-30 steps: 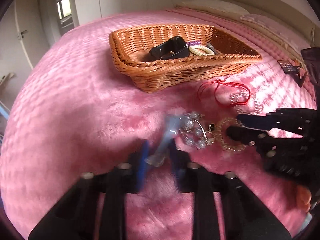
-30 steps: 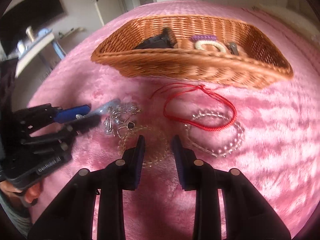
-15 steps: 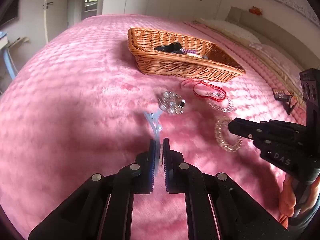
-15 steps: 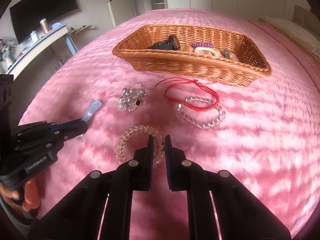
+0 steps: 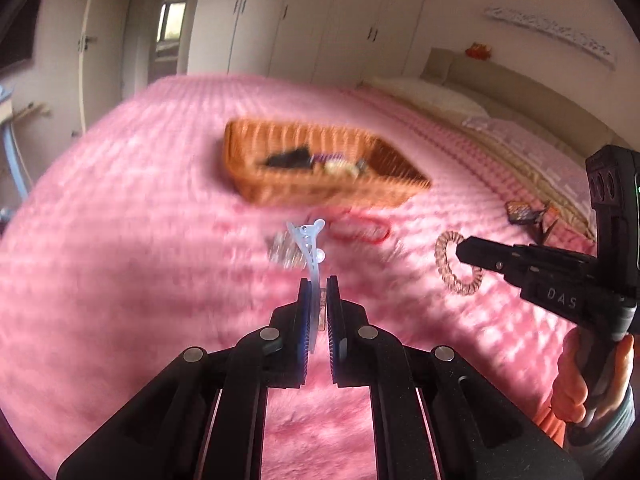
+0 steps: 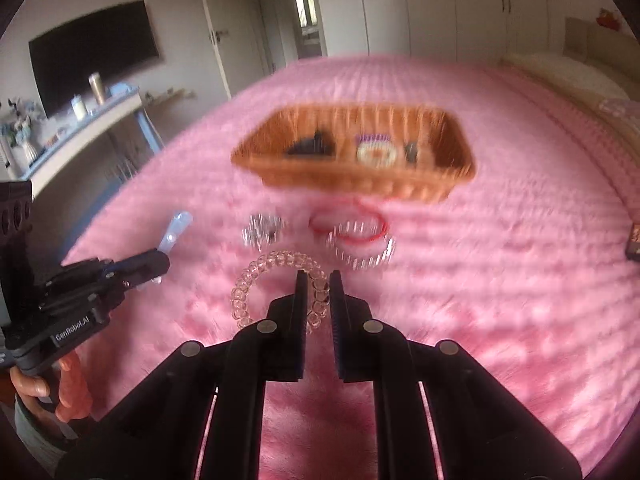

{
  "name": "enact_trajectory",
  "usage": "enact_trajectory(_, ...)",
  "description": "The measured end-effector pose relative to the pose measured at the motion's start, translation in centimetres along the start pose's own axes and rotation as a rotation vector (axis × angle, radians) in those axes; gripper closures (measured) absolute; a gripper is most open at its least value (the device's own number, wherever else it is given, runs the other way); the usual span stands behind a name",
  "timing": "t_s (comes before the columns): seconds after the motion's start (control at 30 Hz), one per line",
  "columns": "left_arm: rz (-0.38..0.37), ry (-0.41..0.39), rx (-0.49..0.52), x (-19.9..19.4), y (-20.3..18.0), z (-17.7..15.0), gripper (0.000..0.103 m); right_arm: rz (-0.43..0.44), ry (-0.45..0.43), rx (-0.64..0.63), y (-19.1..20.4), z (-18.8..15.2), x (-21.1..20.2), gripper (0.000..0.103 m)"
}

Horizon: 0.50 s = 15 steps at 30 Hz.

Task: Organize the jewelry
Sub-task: 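Carry the blue clip and clear hair tie into the basket and open both tools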

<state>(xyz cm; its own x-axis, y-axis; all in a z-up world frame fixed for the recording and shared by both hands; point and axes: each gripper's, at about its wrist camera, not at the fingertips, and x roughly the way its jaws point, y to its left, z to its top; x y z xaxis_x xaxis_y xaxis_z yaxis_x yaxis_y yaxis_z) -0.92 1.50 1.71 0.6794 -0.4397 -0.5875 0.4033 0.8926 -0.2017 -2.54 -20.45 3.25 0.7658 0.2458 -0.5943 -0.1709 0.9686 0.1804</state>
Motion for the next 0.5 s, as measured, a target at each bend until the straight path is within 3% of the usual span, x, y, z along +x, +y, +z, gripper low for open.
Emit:
enact_trajectory(0.23, -0.023, -0.085, 0.055, -1.1, -1.5, 5.8, 0.097, -0.032, -0.103, 0.028, -1.6, 6.4, -1.0, 0.094)
enact_trajectory(0.5, -0.027, -0.083, 0.03, 4.9, 0.4, 13.1, 0.097, -0.071, -0.087, 0.075, -4.4, 13.4, 5.6, 0.094)
